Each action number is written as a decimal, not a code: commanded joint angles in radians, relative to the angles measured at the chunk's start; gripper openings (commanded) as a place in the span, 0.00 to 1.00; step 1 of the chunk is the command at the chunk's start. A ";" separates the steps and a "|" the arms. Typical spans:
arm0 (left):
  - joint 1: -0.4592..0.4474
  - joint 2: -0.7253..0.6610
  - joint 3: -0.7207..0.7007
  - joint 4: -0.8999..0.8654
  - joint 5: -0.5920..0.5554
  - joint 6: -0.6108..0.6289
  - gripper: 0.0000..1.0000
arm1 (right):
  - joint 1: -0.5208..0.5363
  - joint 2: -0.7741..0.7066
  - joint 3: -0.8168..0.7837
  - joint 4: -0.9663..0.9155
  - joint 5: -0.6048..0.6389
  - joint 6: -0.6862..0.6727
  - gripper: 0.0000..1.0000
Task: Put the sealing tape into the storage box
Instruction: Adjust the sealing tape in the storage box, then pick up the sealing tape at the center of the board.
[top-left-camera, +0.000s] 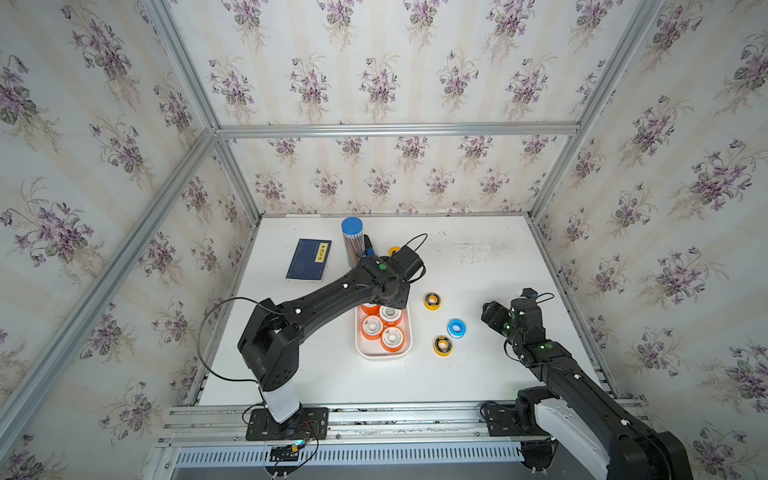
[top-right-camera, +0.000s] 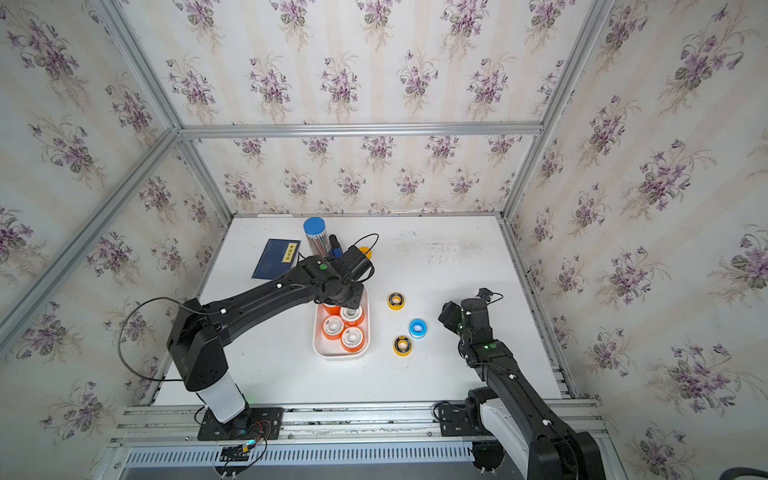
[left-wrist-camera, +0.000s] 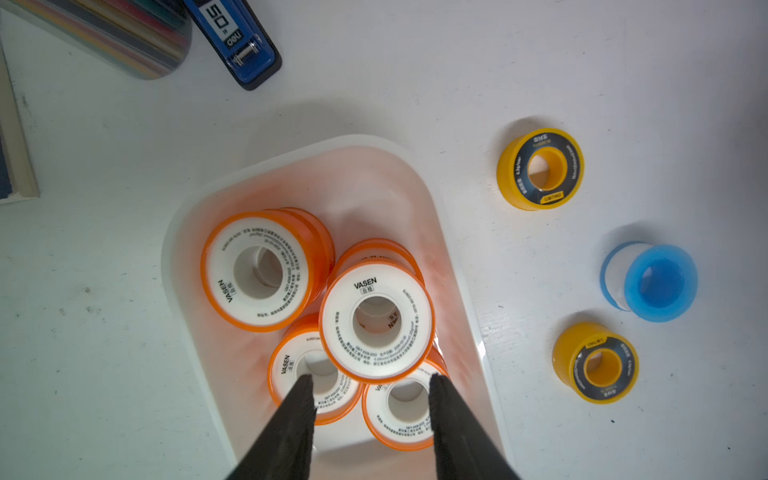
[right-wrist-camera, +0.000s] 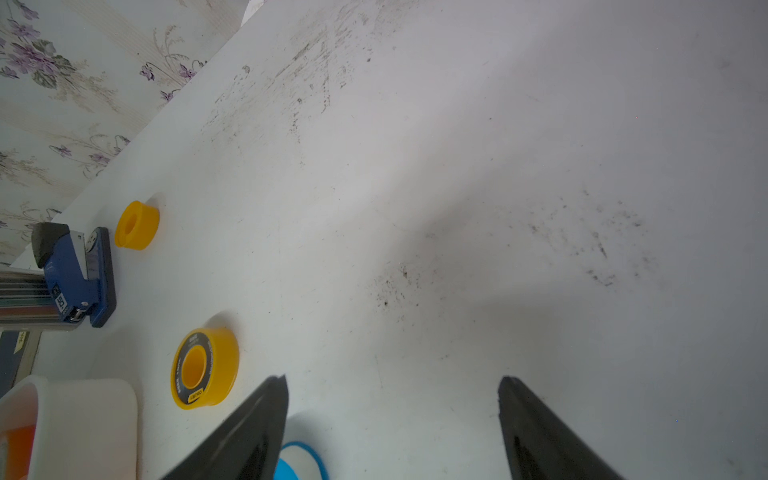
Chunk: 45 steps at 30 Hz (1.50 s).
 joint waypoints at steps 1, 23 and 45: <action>0.001 -0.065 -0.019 -0.049 0.009 0.042 0.46 | 0.004 0.028 0.032 0.008 -0.051 -0.023 0.80; 0.152 -0.657 -0.411 -0.169 -0.023 0.160 0.95 | 0.348 0.861 0.922 -0.286 -0.070 -0.303 0.83; 0.156 -0.682 -0.446 -0.152 -0.012 0.169 0.99 | 0.423 1.519 1.699 -0.510 0.023 -0.488 0.89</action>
